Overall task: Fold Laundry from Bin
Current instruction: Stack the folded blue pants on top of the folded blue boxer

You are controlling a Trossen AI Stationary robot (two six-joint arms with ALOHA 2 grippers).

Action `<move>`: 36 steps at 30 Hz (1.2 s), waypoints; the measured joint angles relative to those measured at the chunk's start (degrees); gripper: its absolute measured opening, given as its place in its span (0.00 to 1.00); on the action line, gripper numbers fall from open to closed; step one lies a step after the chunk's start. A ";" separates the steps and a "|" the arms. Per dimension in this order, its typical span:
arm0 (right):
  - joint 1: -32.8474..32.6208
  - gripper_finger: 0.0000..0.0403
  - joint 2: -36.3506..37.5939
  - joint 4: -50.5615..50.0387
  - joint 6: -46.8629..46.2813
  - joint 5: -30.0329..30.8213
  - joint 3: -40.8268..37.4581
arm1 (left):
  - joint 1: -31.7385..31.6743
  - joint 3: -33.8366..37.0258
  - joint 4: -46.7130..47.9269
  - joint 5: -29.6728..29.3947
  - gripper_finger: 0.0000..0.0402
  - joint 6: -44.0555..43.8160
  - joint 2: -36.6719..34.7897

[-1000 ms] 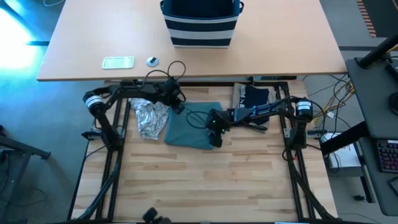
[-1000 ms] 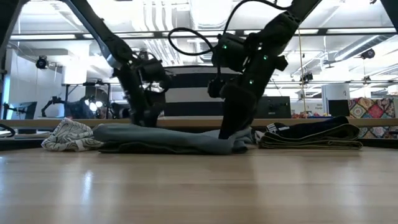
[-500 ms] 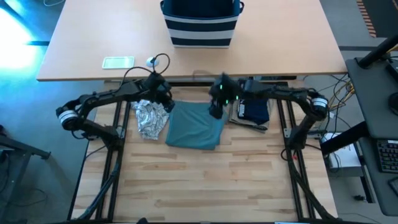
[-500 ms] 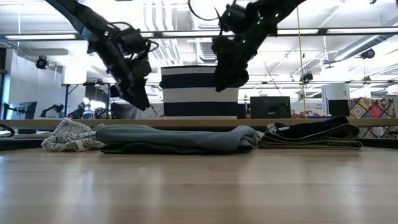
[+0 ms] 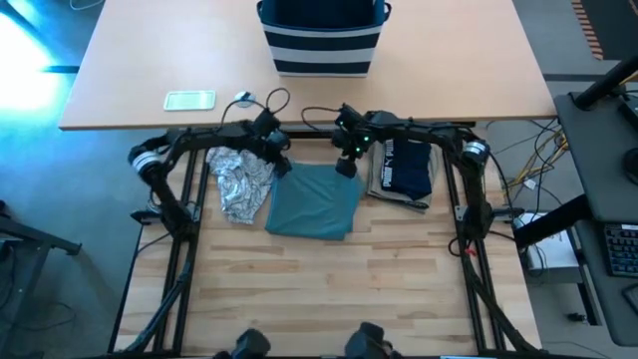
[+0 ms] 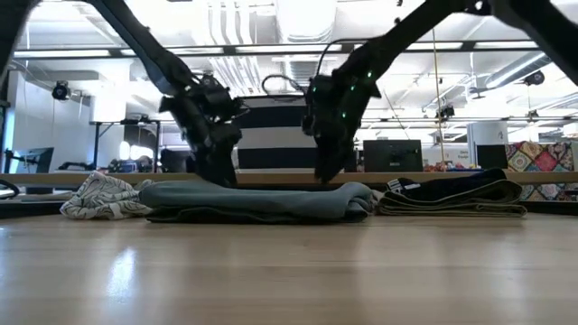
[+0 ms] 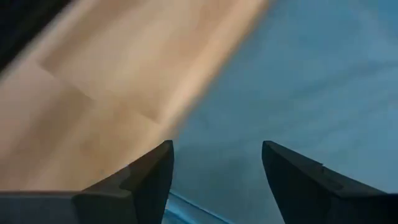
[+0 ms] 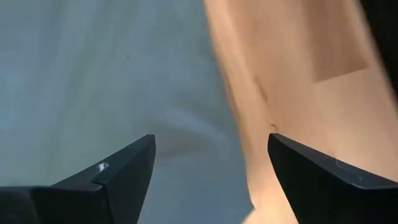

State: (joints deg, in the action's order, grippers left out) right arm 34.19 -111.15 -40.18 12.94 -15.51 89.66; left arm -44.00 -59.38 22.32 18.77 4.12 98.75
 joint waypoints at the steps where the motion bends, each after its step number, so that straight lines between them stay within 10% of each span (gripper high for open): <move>1: 0.31 0.77 -0.91 -0.02 0.44 -0.16 0.14 | -0.76 -1.30 0.46 -0.05 0.57 1.40 1.43; 19: 2.46 0.66 -7.61 -4.20 4.61 -5.70 0.79 | -2.90 -11.32 16.25 1.61 0.55 14.86 13.35; 30: 0.33 0.58 -7.78 -5.62 4.22 -6.93 0.62 | -1.91 -10.65 18.67 3.05 0.06 15.98 13.02; 36: -1.81 0.32 -7.31 -3.33 3.39 -6.83 0.76 | -1.87 -12.99 20.49 1.96 0.05 14.38 10.74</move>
State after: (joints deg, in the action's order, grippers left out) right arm 32.38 -118.47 -43.51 16.33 -22.33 90.42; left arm -45.87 -72.37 42.81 20.73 18.50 109.49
